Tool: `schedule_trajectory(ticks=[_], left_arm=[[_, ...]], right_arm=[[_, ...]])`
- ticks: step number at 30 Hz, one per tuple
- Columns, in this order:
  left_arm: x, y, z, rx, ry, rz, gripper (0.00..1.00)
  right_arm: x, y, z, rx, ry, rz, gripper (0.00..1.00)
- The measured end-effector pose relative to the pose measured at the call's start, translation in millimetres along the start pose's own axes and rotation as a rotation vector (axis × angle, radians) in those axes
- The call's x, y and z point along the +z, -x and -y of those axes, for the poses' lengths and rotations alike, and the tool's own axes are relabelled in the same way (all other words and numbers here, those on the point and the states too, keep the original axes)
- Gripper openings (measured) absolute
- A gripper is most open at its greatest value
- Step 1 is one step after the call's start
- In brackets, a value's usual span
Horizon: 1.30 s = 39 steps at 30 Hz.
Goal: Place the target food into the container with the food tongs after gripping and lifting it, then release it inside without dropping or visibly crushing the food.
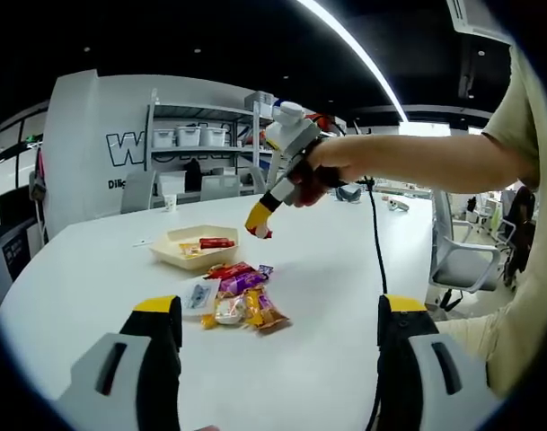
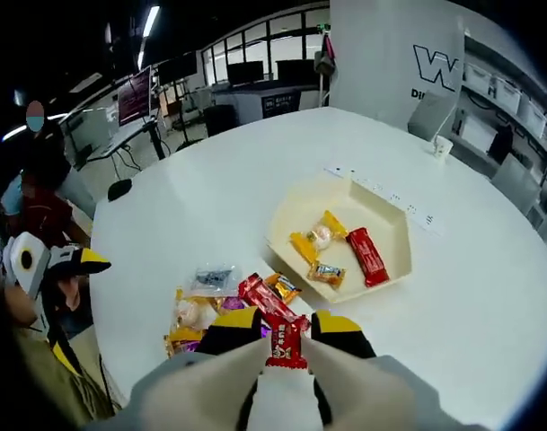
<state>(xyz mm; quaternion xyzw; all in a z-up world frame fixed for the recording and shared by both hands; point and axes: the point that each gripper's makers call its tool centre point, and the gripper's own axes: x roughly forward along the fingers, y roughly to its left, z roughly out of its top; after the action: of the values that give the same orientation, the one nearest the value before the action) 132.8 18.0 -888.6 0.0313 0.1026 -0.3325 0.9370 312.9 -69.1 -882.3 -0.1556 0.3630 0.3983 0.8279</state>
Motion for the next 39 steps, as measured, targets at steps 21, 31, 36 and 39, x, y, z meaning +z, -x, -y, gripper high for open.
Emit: schedule_trajectory(ticks=[21,31,36,39], left_arm=[[0.8,3.9,-6.1,0.011,0.002,0.004,0.88],[0.0,6.1,-10.5,0.021,0.008,0.005,0.88],[-0.8,6.4,-11.4,0.024,0.01,0.003,0.88],[-0.9,6.6,-12.0,0.025,0.01,0.003,0.88]], right_arm=[[64.5,-2.0,15.9,-0.024,0.017,0.031,0.17],[78.1,-8.1,22.1,-0.028,0.007,0.032,0.17],[82.7,-12.6,23.4,-0.029,0.005,0.03,0.17],[84.4,-15.1,25.4,-0.03,-0.002,0.027,0.17]])
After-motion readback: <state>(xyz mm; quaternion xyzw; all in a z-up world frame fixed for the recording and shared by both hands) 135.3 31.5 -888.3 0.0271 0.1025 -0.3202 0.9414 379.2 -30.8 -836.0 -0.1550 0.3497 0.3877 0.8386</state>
